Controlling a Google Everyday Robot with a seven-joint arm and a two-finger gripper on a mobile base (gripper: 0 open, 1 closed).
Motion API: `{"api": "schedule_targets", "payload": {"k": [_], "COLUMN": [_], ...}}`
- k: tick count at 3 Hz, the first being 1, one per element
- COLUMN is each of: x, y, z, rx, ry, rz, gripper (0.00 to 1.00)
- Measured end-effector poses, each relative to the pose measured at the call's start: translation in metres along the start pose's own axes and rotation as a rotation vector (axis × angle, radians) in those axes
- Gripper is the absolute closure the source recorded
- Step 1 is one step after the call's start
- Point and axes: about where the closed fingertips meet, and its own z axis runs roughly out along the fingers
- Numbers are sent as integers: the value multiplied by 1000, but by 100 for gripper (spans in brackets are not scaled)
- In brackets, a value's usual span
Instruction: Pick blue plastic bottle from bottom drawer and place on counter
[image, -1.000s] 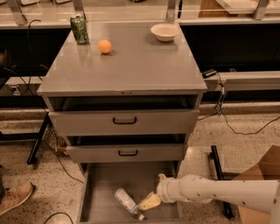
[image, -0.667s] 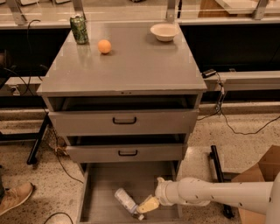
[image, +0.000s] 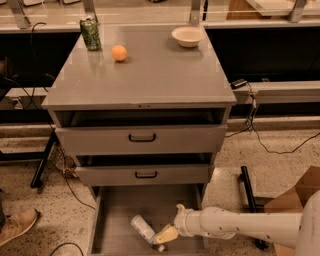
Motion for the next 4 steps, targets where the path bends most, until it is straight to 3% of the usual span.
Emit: {"api": "schedule_targets", "payload": {"k": [2, 3, 4], "x": [23, 32, 38], "y": [-25, -41, -45], "z": [75, 110, 149], "rx": [114, 178, 203], "ry": [-47, -18, 50], "rz": [-22, -29, -37], "gripper": [0, 0, 0]}}
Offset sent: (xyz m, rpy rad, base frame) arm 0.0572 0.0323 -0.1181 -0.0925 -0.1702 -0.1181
